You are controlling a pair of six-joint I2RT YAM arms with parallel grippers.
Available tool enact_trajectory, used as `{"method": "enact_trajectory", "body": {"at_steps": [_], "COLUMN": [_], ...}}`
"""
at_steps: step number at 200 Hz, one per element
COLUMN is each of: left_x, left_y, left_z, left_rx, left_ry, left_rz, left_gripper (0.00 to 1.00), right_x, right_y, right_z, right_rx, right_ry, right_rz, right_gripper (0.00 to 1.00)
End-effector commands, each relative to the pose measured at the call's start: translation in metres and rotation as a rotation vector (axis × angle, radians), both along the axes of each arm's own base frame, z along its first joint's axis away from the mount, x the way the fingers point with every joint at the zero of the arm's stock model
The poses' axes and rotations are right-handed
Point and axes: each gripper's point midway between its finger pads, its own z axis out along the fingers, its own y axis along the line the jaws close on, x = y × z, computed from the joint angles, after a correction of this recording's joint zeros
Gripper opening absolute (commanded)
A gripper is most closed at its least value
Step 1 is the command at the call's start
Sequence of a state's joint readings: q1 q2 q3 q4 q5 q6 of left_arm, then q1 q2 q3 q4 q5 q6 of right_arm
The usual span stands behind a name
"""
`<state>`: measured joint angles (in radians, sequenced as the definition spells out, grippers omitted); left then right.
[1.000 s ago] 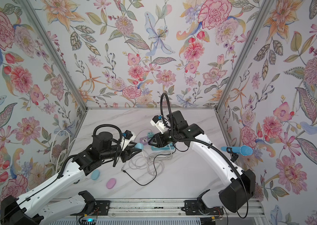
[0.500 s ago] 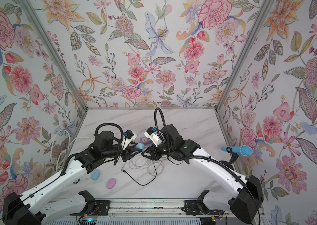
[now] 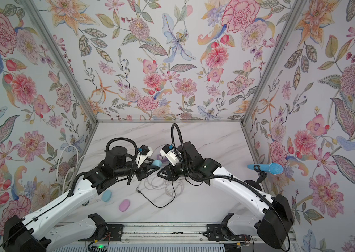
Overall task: Charge the bluetooth headset
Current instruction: Insert the charging cable into the bluetooth headset.
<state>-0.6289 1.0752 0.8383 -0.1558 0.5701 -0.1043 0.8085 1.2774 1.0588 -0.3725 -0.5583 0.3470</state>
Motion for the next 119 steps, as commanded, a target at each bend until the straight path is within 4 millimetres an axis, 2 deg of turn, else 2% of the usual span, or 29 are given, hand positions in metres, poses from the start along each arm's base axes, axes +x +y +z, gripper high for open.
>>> {"method": "enact_trajectory", "body": {"at_steps": [1, 73, 119], "left_x": [0.003, -0.006, -0.016], "left_y": [0.000, -0.003, 0.003], "left_z": [0.018, 0.016, 0.014], "left_rx": [-0.028, -0.013, 0.033], "left_ry": [-0.038, -0.021, -0.025], "left_rz": [-0.012, -0.070, -0.100], "left_gripper": [0.00, 0.00, 0.00], "right_x": [0.000, 0.010, 0.024], "right_y": [0.000, 0.003, -0.002], "right_z": [-0.005, -0.011, 0.006], "right_rx": [-0.003, -0.018, 0.049], "right_ry": [0.006, 0.010, 0.054], "right_rz": [-0.007, -0.029, -0.003], "right_gripper": [0.27, 0.00, 0.00]}}
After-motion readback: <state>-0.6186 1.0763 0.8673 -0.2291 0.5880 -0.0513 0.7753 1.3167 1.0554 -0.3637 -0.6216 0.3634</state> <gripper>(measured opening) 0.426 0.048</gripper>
